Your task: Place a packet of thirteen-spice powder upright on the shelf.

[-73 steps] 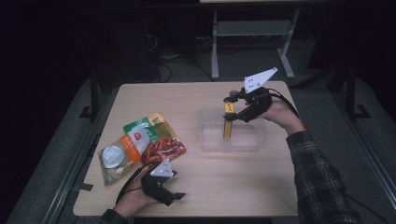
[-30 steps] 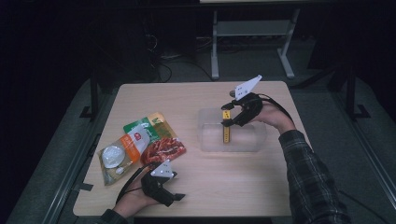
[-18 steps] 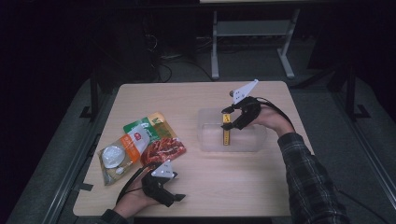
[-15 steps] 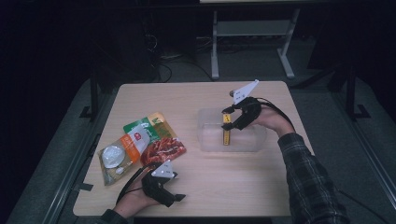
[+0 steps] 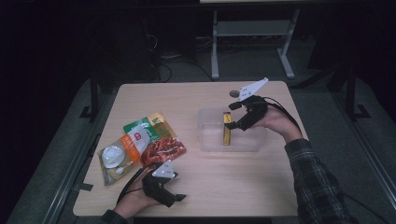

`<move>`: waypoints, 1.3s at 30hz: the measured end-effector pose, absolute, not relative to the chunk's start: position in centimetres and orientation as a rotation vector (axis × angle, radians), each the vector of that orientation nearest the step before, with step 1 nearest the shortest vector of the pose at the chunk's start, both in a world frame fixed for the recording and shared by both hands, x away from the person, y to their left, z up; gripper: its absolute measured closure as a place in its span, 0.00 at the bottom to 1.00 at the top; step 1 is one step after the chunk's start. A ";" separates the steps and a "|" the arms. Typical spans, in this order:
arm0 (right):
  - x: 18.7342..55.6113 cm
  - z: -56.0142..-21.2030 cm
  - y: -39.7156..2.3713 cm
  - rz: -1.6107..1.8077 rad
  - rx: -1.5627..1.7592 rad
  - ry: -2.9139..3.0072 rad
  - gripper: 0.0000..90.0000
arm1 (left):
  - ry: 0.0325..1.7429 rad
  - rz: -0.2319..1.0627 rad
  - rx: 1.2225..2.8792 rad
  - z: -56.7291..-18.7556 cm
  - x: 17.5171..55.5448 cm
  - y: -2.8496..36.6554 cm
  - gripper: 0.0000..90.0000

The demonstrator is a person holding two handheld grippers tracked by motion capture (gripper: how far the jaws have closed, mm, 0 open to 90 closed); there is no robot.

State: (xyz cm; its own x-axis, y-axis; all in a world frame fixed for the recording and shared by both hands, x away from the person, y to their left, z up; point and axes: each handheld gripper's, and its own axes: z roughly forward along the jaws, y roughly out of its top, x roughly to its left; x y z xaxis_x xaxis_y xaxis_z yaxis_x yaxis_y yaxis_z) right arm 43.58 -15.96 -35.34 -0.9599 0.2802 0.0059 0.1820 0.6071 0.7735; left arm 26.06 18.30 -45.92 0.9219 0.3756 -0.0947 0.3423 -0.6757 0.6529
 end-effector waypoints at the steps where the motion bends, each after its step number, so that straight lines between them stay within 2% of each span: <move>1: 43.2 -35.2 -16.0 1.288 0.402 2.693 0.15 | 0.509 0.060 2.364 -45.9 26.0 18.3 0.17; 15: 37.6 -34.3 -16.4 1.211 0.572 2.554 0.16 | 0.525 0.063 2.351 -45.9 26.2 18.6 0.17; 26: 32.8 -36.9 -16.4 1.221 0.622 2.521 0.16 | 0.540 0.081 2.352 -45.7 26.1 18.6 0.17; 39: 29.3 -41.0 -17.2 1.232 0.726 2.526 0.16 | 0.546 0.093 2.364 -45.6 26.1 18.7 0.17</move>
